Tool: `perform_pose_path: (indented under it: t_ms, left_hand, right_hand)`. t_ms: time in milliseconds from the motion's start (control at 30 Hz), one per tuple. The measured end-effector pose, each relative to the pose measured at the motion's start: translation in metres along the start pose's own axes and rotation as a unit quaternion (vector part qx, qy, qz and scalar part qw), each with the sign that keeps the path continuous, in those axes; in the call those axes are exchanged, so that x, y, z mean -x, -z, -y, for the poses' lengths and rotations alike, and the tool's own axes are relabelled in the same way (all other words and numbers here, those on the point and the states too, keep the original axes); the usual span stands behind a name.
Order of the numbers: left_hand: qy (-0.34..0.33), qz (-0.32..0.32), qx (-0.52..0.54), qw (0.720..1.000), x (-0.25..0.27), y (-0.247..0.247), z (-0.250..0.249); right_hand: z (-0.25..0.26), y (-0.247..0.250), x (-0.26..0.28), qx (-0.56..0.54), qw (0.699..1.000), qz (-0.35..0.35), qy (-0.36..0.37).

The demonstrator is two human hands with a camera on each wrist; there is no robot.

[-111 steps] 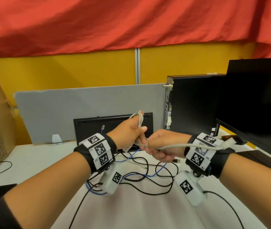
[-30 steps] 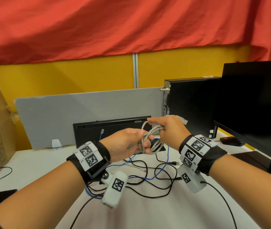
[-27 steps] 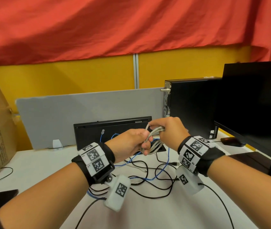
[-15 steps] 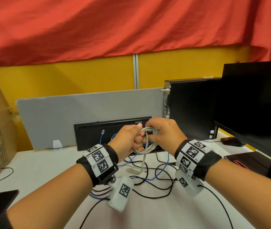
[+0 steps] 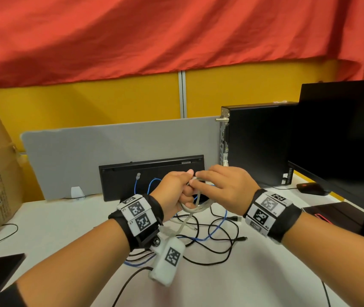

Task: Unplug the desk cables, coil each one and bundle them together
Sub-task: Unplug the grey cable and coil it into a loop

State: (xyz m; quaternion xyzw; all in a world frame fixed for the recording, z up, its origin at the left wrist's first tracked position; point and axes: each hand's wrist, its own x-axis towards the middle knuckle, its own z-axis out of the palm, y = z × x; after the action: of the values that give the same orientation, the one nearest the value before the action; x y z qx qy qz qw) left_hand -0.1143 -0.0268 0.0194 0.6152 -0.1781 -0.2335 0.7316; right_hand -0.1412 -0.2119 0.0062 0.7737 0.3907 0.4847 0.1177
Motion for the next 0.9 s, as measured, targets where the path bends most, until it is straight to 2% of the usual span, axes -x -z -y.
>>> perform_pose_path:
  t_ms: [133, 233, 267, 333, 400, 433, 500, 533, 567, 600, 667, 700, 733, 767, 800, 867, 900]
  left_hand:
    - [-0.003, 0.006, -0.014, 1.0, -0.002, -0.004, -0.006]
    - [-0.001, 0.015, -0.042, 0.999, -0.001, -0.005, -0.008]
    - [-0.004, 0.018, -0.052, 0.998, -0.001, -0.005, -0.008]
    - [-0.015, 0.024, -0.076, 0.997, -0.001, -0.005, -0.01]
    - [-0.022, 0.027, -0.107, 0.994, -0.002, -0.004, -0.015]
    - [-0.025, 0.028, -0.126, 0.991, -0.003, -0.003, -0.017]
    - [-0.03, 0.03, -0.166, 0.985, -0.005, -0.001, -0.018]
    - [-0.034, 0.028, -0.183, 0.982, -0.005, 0.0, -0.019]
    - [-0.039, 0.025, -0.197, 0.979, -0.006, 0.001, -0.018]
    - [-0.044, 0.025, -0.207, 0.977, -0.006, 0.001, -0.018]
    - [-0.054, 0.024, -0.218, 0.974, -0.008, 0.004, -0.015]
    - [-0.059, 0.019, -0.217, 0.974, -0.009, 0.005, -0.014]
    - [-0.063, 0.007, -0.214, 0.975, -0.01, 0.007, -0.012]
    - [-0.067, -0.01, -0.213, 0.975, -0.012, 0.009, -0.01]
    - [-0.071, -0.032, -0.214, 0.974, -0.013, 0.011, -0.008]
    - [-0.076, -0.068, -0.212, 0.972, -0.015, 0.015, -0.005]
    - [-0.077, -0.079, -0.207, 0.972, -0.016, 0.017, -0.004]
  right_hand:
    - [0.001, -0.002, 0.0, -0.028, 0.997, -0.044, -0.064]
    - [0.003, -0.002, -0.004, -0.069, 0.992, -0.05, -0.093]
    - [0.005, -0.002, -0.006, -0.098, 0.987, -0.052, -0.118]
    - [0.01, -0.002, -0.011, -0.17, 0.958, -0.056, -0.224]
    - [0.014, -0.004, -0.017, -0.261, 0.896, -0.053, -0.356]
    - [0.015, -0.004, -0.021, -0.327, 0.846, -0.053, -0.418]
    - [0.016, -0.003, -0.029, -0.455, 0.724, -0.059, -0.514]
    - [0.016, -0.002, -0.033, -0.498, 0.673, -0.06, -0.544]
    - [0.015, -0.001, -0.037, -0.523, 0.634, -0.058, -0.567]
    - [0.015, 0.001, -0.04, -0.533, 0.608, -0.055, -0.586]
    - [0.014, 0.0, -0.043, -0.533, 0.579, -0.044, -0.615]
    - [0.014, -0.001, -0.044, -0.53, 0.575, -0.032, -0.622]
    - [0.014, -0.001, -0.044, -0.517, 0.594, -0.017, -0.617]
    - [0.014, -0.001, -0.043, -0.483, 0.64, -0.001, -0.597]
    - [0.014, -0.001, -0.041, -0.425, 0.711, 0.012, -0.56]
    - [0.014, 0.004, -0.038, -0.26, 0.862, 0.031, -0.433]
    - [0.014, 0.005, -0.037, -0.206, 0.902, 0.034, -0.378]
